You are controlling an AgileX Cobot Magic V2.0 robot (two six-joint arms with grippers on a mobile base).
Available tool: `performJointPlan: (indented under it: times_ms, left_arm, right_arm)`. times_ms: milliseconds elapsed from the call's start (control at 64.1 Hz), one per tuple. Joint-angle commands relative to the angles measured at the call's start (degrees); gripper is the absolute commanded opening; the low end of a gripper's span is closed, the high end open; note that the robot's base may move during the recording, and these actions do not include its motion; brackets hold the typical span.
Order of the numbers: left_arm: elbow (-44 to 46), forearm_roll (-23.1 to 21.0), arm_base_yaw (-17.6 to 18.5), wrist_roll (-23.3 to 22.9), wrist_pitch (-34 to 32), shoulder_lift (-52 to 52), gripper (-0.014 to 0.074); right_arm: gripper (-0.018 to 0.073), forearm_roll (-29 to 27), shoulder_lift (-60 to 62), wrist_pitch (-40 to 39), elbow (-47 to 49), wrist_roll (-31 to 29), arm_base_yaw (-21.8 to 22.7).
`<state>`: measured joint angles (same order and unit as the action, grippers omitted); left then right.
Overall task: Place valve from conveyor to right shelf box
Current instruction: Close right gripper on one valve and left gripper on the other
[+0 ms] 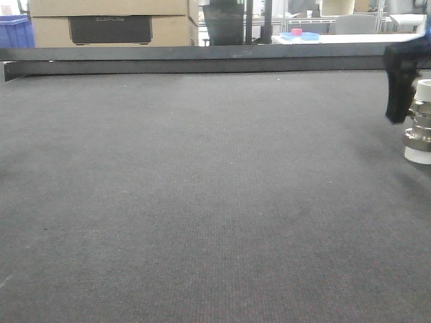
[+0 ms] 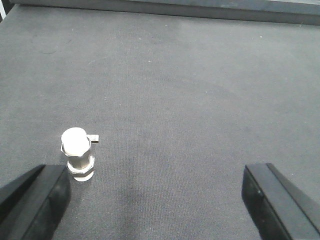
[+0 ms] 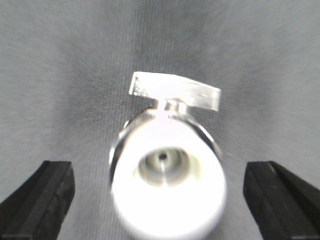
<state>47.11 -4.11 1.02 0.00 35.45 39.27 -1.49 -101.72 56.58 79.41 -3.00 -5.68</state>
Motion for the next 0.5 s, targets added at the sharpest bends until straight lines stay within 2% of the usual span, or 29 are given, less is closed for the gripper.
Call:
performJointPlan:
  times_ms: [0,94,156,328,484]
  left_arm:
    - [0.5,-0.4,0.4,-0.3,-0.3,0.0,0.0601]
    - [0.5,-0.4,0.4,-0.3,-0.3,0.0,0.0601]
    - [0.5,-0.4,0.4,-0.3,-0.3,0.0,0.0601]
    - [0.6,-0.6,0.4,-0.3,-0.1,0.0,0.0601]
    - [3.8,-0.6,0.2,-0.5,4.7,1.8,0.0601]
  right_arm:
    - [0.0563,0.9,-0.8,-1.8,0.6,-0.2,-0.1]
    - [0.0474,0.9,-1.1,-2.5,0.5,-0.9,-0.1]
    - [0.0340,1.5,-1.1,-3.0,0.5,-0.9,-0.1]
    - [-0.0174,2.2,-0.6,-3.4,0.5,-0.9,-0.1]
    - [-0.0158,2.2,2.6,-3.9,0.2,-0.9,-0.1]
